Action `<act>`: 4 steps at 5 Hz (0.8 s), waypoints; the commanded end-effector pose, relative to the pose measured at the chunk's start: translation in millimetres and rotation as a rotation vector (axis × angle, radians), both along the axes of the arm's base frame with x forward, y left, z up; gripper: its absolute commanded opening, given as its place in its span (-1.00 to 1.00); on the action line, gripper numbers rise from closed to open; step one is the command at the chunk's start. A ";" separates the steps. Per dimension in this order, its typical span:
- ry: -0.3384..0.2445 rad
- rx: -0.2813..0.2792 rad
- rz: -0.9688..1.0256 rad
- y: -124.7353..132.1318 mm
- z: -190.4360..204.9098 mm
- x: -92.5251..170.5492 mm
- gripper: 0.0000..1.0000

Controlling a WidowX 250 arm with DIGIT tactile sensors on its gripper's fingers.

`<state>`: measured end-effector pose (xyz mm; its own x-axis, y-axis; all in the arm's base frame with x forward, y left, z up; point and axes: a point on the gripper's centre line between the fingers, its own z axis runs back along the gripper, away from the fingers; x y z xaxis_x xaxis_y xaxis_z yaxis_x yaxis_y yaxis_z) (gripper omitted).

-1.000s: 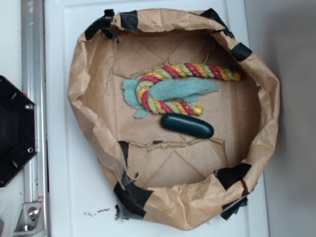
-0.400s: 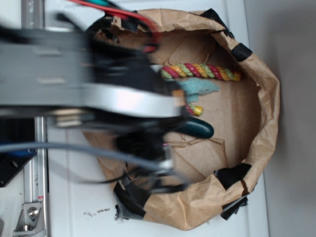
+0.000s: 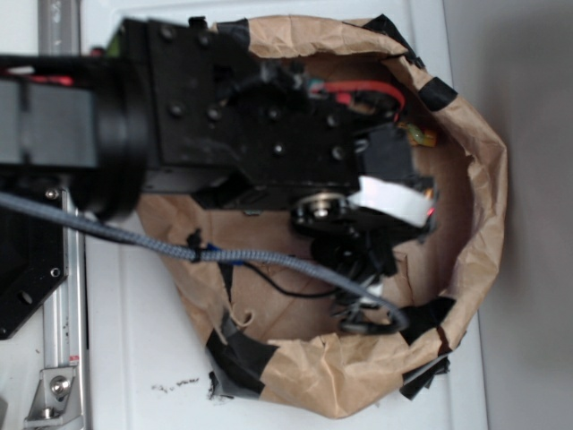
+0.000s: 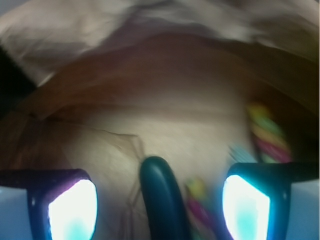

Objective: Grab the plastic pickle.

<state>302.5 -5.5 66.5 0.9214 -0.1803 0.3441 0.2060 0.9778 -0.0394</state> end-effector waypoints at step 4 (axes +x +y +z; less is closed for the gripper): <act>0.151 0.215 -0.053 10.8 4.1 -3.8 -1.00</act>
